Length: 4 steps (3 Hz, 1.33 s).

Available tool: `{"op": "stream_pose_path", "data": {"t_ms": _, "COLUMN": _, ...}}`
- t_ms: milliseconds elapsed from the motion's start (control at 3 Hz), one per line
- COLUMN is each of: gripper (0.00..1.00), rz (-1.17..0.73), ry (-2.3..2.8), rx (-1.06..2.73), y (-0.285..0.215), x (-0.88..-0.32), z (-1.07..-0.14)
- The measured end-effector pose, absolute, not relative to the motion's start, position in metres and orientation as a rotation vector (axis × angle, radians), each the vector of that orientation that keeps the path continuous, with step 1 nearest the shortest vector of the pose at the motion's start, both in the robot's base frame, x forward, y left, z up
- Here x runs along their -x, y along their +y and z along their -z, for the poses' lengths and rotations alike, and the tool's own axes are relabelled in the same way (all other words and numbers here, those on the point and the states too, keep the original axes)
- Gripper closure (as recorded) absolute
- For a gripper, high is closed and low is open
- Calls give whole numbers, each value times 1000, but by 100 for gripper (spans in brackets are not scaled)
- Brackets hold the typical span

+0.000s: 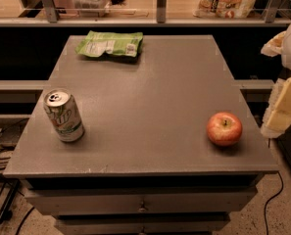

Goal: Move apple near green rice chip bag

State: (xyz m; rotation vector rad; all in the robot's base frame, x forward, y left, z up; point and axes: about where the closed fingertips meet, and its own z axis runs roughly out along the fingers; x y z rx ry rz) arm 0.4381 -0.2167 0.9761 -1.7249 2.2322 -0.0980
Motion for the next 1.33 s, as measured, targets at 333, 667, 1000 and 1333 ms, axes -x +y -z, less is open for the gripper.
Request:
{"op": "stream_pose_path", "data": {"t_ms": 333, "gripper": 0, "rz": 98, "ry": 2232, "rx": 1725, "y": -217, "x": -438, "z": -976}}
{"op": "stream_pose_path", "data": {"t_ms": 667, "gripper": 0, "rz": 97, "ry": 2195, "rx": 1733, "y": -218, "x": -446, "z": -966}}
{"op": "stream_pose_path", "data": {"t_ms": 1000, "gripper": 0, "rz": 78, "ry": 2188, "rx": 1732, "y": -221, "x": -458, "z": -940}}
{"op": "stream_pose_path", "data": {"t_ms": 1333, "gripper": 0, "rz": 26, "ry": 2211, "rx": 1729, "y": -222, "x": -466, "z": -910}}
